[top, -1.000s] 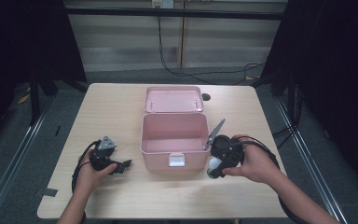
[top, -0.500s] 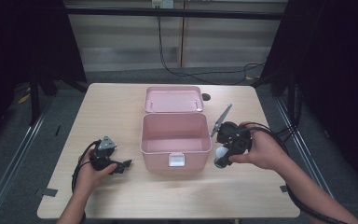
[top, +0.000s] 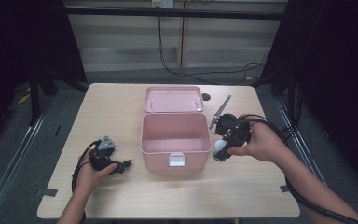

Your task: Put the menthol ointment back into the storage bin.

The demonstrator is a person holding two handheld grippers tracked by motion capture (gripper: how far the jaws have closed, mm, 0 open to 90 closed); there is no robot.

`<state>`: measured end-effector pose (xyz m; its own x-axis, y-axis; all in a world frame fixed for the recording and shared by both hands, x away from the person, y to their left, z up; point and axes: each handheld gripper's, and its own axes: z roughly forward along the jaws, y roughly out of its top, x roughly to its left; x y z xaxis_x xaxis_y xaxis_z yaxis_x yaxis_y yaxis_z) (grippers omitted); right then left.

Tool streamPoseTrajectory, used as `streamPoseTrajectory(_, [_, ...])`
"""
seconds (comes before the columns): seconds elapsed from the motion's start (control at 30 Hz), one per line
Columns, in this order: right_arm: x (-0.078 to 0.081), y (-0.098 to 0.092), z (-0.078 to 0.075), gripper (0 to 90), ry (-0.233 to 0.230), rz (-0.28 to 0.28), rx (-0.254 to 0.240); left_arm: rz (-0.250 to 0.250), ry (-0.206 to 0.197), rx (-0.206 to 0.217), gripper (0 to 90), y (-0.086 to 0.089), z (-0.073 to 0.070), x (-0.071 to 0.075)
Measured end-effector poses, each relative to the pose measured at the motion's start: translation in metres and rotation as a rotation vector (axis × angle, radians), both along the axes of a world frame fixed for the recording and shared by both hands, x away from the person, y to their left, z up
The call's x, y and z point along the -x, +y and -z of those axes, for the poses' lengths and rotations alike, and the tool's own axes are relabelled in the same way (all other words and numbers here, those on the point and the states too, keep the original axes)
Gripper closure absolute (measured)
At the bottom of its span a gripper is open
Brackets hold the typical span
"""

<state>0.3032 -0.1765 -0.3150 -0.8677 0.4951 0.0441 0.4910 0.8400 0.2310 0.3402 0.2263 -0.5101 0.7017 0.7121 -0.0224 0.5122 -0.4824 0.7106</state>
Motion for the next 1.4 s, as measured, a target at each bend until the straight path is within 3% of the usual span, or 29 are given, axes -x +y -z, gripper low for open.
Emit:
streamPoseTrajectory(0.47, [-0.014, 0.011, -0.017, 50.5, -0.016, 0.005, -0.007, 0.002, 0.003, -0.002, 6.6, 0.0, 0.0, 0.0])
streamPoseTrajectory(1.4, [-0.055, 0.037, -0.014, 50.5, -0.015, 0.057, -0.01, 0.002, 0.003, -0.002, 6.5, 0.0, 0.0, 0.0])
